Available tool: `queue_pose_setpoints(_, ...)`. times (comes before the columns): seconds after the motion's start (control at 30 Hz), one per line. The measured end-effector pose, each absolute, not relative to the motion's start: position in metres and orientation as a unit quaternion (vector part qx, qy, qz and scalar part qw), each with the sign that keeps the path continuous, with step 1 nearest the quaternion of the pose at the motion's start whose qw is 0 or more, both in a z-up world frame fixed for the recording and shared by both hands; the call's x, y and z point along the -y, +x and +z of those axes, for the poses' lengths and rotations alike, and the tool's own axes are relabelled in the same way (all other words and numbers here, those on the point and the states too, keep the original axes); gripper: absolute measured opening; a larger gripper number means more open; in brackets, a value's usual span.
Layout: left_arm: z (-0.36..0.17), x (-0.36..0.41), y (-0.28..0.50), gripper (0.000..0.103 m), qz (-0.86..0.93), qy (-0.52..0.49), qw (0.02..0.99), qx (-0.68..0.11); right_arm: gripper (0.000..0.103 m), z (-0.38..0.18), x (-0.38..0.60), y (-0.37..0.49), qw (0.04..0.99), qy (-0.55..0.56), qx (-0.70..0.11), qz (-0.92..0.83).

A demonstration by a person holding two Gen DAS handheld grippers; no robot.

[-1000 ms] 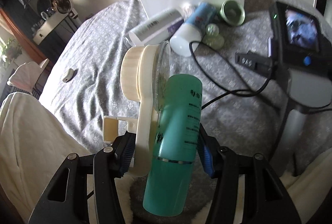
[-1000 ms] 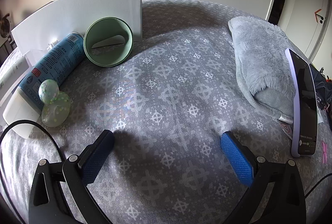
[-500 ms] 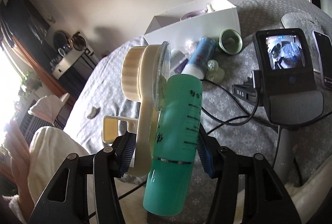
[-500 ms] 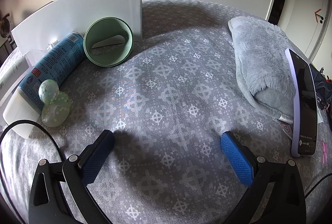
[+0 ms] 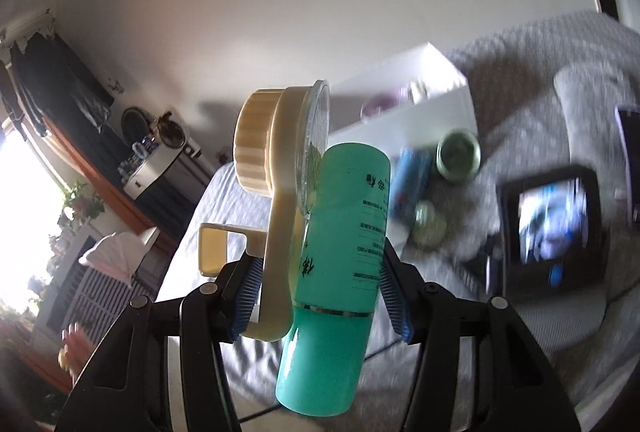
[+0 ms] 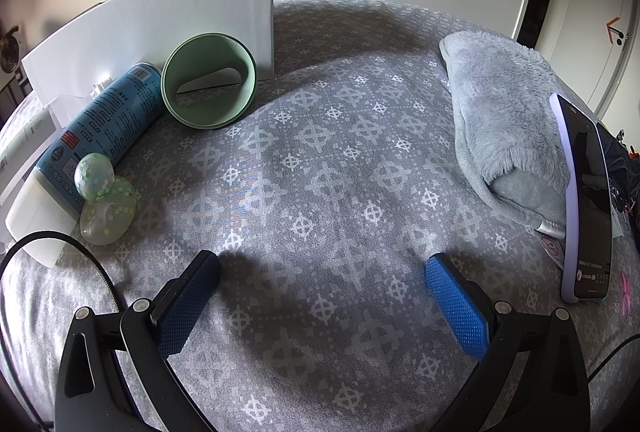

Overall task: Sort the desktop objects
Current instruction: 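Carry the teal bottle over the white box and open the left tool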

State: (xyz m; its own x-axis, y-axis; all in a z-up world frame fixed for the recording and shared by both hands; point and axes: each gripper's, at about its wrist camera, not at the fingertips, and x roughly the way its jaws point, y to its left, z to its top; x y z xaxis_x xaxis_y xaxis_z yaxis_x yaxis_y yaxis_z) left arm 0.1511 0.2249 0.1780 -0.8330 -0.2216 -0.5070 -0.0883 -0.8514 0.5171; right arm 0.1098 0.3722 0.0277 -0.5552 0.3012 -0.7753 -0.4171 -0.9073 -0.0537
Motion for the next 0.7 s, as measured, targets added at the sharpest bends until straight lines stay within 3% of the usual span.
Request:
queue_pose_setpoints(0.3, 0.215, -0.245, -0.001, 0.053, -0.931, 0.276, -0.01, 0.24, 0.103, 0.028, -0.372, 0.11, 0.204, -0.425, -0.068, 0.879)
queue_pose_setpoints(0.5, 0.188, -0.236, -0.106, 0.053, -0.919, 0.332, -0.039, 0.211, 0.103, 0.028, -0.372, 0.11, 0.204, -0.425, -0.068, 0.879)
queue_pose_setpoints(0.7, 0.144, -0.226, -0.159, 0.053, -0.894, 0.404, -0.077, 0.18, 0.103, 0.028, -0.372, 0.11, 0.204, -0.425, -0.068, 0.879)
